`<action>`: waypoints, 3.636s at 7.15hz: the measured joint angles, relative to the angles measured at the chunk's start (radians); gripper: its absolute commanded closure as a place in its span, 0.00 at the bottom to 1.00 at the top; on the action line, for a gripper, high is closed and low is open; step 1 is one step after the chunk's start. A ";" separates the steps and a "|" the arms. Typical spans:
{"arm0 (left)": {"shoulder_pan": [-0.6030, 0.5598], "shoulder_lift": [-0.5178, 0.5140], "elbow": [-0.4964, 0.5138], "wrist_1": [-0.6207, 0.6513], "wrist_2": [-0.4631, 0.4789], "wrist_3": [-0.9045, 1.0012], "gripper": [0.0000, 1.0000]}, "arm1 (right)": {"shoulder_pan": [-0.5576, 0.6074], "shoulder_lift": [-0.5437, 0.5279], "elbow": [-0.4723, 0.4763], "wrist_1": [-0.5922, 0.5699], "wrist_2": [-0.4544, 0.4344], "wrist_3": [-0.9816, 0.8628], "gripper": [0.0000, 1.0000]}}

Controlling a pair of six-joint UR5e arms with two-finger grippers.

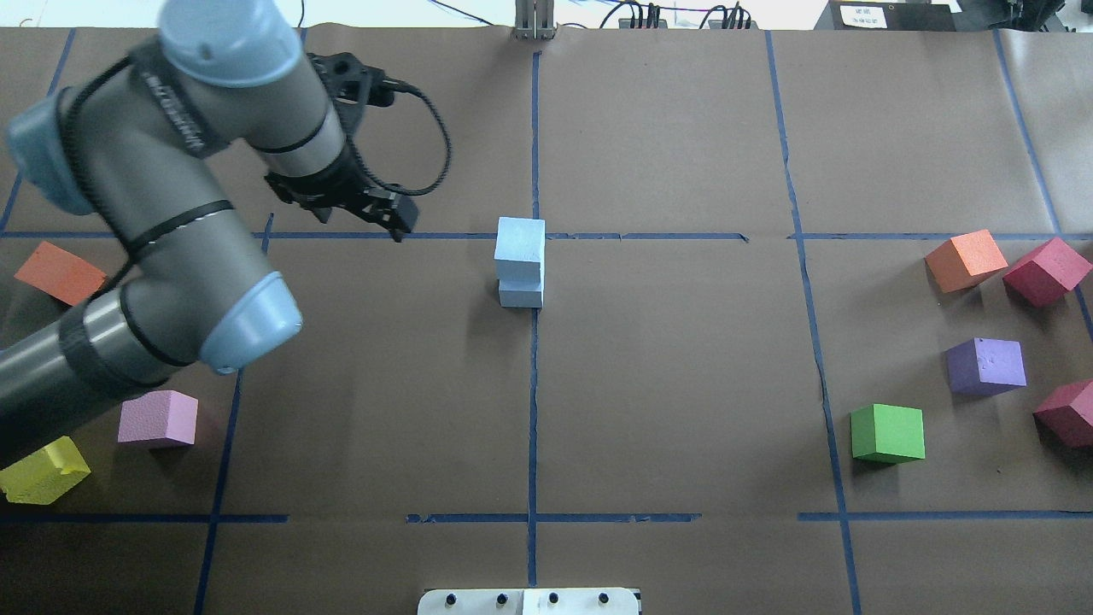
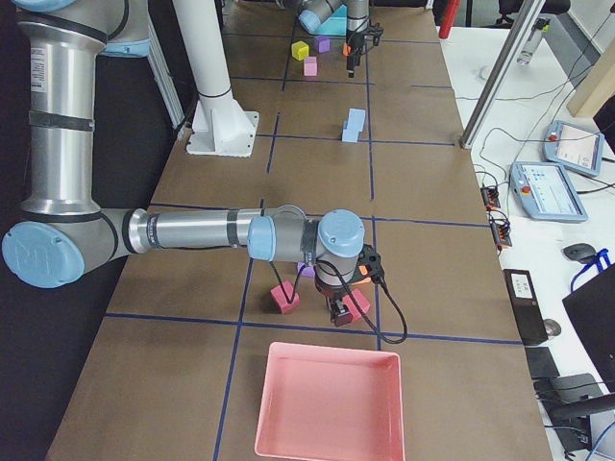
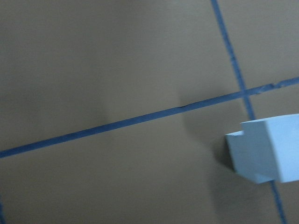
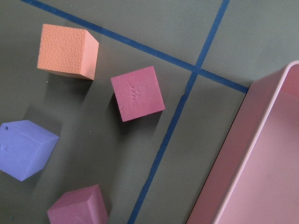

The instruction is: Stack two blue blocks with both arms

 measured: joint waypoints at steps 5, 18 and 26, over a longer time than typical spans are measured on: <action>-0.504 0.534 -0.094 -0.014 -0.268 0.603 0.00 | 0.000 0.003 0.001 0.010 0.017 0.129 0.00; -0.747 0.754 0.007 -0.037 -0.195 0.705 0.00 | -0.002 0.003 -0.002 0.011 0.017 0.123 0.00; -0.741 0.749 -0.002 -0.034 -0.199 0.703 0.00 | -0.012 0.003 0.001 0.011 0.019 0.127 0.00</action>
